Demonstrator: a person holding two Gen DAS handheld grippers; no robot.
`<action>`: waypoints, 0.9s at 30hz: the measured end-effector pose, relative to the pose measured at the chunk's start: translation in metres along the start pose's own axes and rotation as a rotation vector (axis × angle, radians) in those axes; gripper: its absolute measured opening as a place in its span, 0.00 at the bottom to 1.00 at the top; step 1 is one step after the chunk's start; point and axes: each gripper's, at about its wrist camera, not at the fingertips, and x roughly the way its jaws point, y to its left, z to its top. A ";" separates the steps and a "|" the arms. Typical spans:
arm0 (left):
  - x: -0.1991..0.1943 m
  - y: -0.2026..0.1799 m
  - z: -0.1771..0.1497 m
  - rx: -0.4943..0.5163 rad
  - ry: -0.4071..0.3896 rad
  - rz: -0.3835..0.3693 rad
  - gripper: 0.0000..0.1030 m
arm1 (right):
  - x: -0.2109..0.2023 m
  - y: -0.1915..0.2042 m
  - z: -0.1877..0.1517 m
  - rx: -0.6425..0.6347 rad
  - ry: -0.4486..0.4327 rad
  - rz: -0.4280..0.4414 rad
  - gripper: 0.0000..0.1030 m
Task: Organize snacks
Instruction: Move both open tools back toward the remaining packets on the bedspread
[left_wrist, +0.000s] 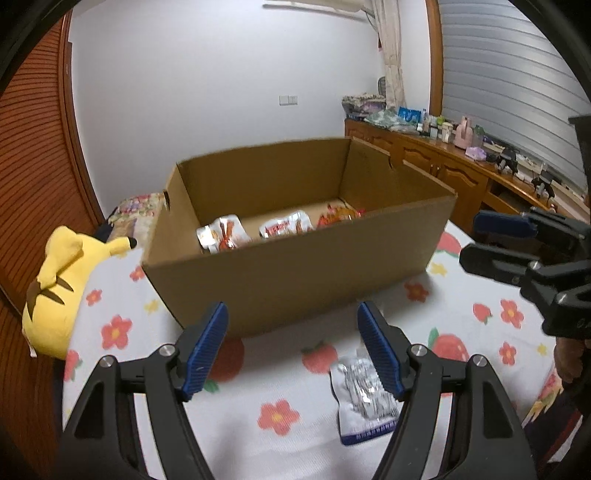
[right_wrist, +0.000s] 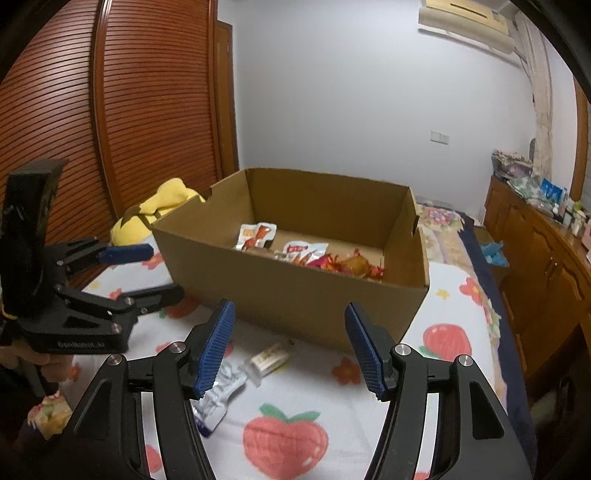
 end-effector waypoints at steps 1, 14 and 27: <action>0.001 -0.001 -0.003 0.000 0.006 -0.002 0.71 | -0.001 0.001 -0.002 0.001 0.002 0.001 0.62; 0.023 -0.021 -0.036 -0.034 0.105 -0.054 0.71 | -0.001 0.006 -0.020 0.015 0.039 0.004 0.62; 0.043 -0.047 -0.048 -0.029 0.177 -0.098 0.71 | 0.007 0.004 -0.033 0.025 0.079 0.008 0.62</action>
